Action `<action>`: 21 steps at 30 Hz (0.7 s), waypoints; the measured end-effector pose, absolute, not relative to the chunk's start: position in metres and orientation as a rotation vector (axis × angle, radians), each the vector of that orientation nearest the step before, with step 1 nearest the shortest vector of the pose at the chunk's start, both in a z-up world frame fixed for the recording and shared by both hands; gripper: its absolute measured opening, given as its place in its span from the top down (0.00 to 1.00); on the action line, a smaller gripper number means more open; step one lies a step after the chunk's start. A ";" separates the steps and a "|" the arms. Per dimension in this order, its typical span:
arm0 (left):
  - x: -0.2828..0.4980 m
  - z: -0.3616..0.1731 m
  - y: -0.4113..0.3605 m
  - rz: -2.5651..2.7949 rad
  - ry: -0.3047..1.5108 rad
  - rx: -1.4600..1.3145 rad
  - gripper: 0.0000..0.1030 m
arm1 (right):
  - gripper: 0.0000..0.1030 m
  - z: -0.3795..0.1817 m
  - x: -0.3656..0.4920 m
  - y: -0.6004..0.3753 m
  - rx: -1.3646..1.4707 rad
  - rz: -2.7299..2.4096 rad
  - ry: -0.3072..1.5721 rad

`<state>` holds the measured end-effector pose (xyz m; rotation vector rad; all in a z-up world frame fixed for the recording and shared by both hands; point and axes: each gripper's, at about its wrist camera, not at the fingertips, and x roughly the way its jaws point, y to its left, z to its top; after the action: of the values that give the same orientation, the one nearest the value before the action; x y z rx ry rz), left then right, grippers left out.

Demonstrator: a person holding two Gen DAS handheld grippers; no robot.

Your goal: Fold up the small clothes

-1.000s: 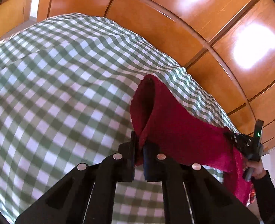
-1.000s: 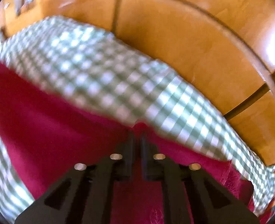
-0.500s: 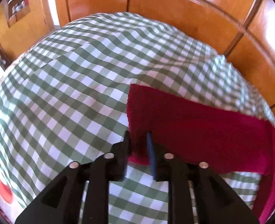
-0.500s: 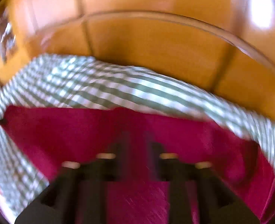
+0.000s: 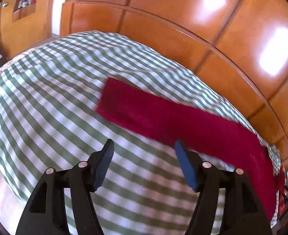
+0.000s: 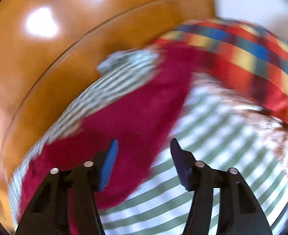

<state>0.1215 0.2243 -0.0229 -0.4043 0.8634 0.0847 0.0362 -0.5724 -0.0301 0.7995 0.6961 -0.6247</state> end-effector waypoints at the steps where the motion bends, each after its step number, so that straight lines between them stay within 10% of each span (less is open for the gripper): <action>1: 0.116 -0.024 0.210 0.053 0.868 -0.407 0.34 | 0.52 -0.035 0.031 -0.590 0.837 -0.635 0.688; 13: 0.084 -0.029 0.051 -0.153 0.982 -0.313 0.22 | 0.53 -0.076 0.077 -0.694 1.057 -0.645 0.609; 16: 0.087 -0.032 0.021 -0.191 1.009 -0.288 0.22 | 0.91 -0.073 0.089 -0.698 1.007 -0.615 0.652; 21: 0.092 -0.028 -0.021 -0.259 1.010 -0.229 0.22 | 0.94 -0.031 0.062 -0.694 0.797 -0.724 0.637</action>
<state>0.0916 -0.0210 -0.0277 -0.2289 1.0103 -0.2589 0.0621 -0.6943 -0.0310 0.7968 0.6368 -0.7242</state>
